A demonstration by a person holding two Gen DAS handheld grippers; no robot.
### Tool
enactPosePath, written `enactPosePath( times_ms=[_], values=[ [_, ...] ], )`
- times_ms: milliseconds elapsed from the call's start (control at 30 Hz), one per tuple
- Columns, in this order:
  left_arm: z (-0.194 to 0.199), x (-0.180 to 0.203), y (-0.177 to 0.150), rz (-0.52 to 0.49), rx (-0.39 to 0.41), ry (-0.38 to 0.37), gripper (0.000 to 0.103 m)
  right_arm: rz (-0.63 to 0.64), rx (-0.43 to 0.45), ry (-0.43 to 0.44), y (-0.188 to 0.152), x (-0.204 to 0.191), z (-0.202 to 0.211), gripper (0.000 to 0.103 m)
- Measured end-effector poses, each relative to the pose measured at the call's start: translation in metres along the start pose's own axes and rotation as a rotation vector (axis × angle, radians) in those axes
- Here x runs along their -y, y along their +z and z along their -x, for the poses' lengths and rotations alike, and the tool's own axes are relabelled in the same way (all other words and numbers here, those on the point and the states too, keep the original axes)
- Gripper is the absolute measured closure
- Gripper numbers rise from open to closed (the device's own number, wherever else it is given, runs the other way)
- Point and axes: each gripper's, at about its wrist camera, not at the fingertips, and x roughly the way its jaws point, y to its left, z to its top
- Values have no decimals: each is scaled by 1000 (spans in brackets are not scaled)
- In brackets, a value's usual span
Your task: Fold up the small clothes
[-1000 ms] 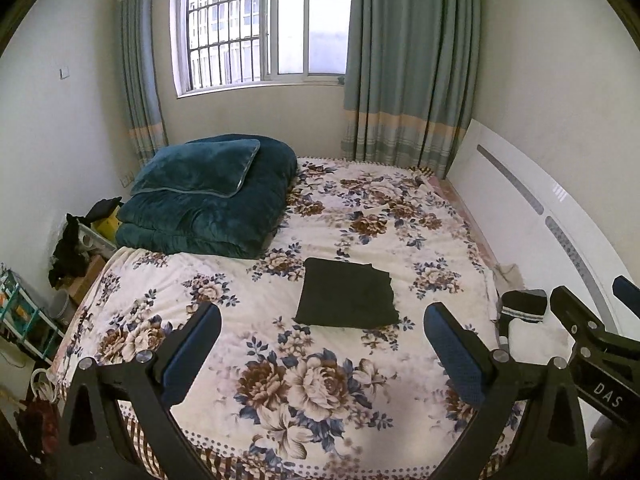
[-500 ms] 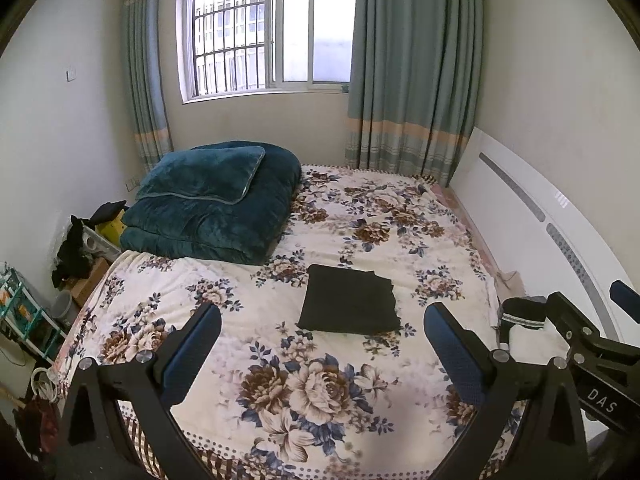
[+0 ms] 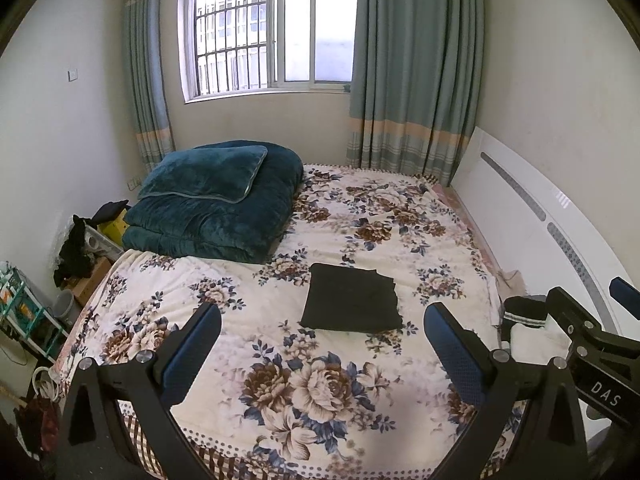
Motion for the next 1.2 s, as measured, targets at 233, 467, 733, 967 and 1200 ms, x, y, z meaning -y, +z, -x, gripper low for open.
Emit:
enactPosePath(
  times_ms=[233, 467, 733, 967, 1200],
  values=[
    [1, -3, -1, 1, -1, 0, 0, 2, -1, 4, 2, -1, -1, 0],
    [4, -5, -2, 0, 2, -1, 0, 2, 3, 6, 4, -7, 2, 0],
    [6, -6, -1, 0, 2, 3, 0, -1, -3, 9, 2, -10, 5, 0],
    [5, -6, -1, 1, 2, 2, 0, -6, -9, 6, -3, -20, 14, 0],
    [6, -5, -2, 3, 1, 3, 0, -18, -22, 12, -7, -22, 16, 0]
  ],
)
